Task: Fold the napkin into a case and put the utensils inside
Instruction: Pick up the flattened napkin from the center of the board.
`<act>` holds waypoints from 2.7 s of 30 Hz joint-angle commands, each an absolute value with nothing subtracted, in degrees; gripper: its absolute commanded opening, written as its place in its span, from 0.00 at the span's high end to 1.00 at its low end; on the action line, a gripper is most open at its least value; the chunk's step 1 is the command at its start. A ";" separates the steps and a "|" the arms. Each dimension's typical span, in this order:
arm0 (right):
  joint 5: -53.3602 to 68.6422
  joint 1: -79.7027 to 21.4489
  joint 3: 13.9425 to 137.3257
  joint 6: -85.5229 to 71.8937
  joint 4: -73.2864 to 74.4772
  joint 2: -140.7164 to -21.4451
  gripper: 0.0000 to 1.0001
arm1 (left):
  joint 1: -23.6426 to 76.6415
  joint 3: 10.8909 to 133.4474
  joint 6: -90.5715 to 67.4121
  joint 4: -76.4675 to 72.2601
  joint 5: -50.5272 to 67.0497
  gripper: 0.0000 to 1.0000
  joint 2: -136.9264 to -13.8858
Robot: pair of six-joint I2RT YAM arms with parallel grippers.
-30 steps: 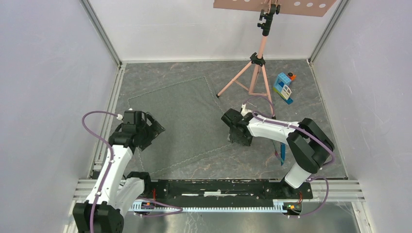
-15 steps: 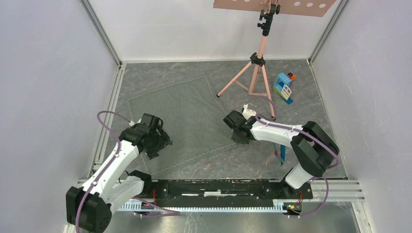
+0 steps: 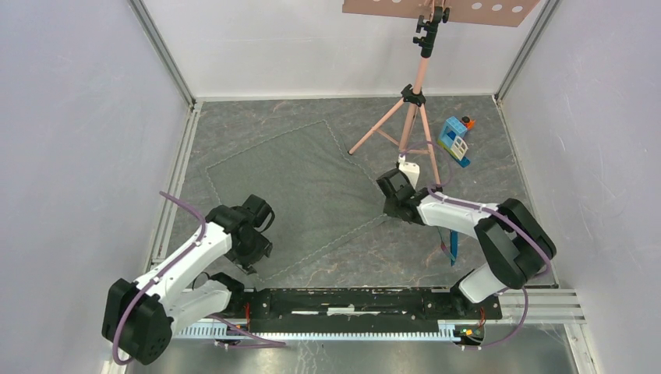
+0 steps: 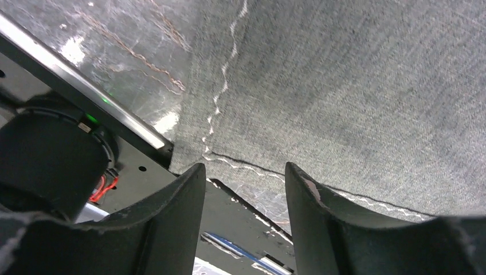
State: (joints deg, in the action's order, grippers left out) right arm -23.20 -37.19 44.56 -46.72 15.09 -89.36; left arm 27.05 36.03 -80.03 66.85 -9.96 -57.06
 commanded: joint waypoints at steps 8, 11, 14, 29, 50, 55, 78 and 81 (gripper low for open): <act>-23.28 -33.84 44.99 -35.83 2.98 -88.37 1.00 | 44.46 39.48 -100.95 69.27 -6.65 0.44 -66.60; -23.17 -33.59 45.14 -36.34 2.46 -89.15 1.00 | 47.73 39.00 -104.68 68.38 -5.98 0.47 -67.60; -22.34 -32.71 45.73 -36.51 2.67 -89.74 1.00 | 48.24 37.10 -106.06 66.81 -5.71 0.47 -67.58; -21.98 -31.38 43.73 -36.46 1.63 -87.91 1.00 | 47.73 27.60 -111.49 58.59 -9.06 0.44 -62.26; -18.90 -31.29 43.59 -35.79 2.22 -86.35 1.00 | 45.38 26.63 -109.95 57.68 -13.81 0.68 -60.97; -17.11 -31.34 43.68 -35.58 2.24 -86.35 1.00 | 43.39 25.40 -105.95 53.54 -15.81 0.83 -59.16; 25.20 -31.64 47.80 -21.97 -14.12 -61.81 1.00 | 41.27 70.30 -47.03 52.82 -35.75 0.98 -36.21; 30.32 -31.71 49.77 -22.45 -17.27 -55.80 1.00 | 41.34 78.01 -37.44 48.00 -31.43 0.98 -34.41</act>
State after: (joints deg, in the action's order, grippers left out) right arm 19.75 -31.51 44.93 -22.76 -8.60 -63.20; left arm 41.56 69.12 -58.08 55.96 -32.40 -36.99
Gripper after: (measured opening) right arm 0.020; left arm 0.043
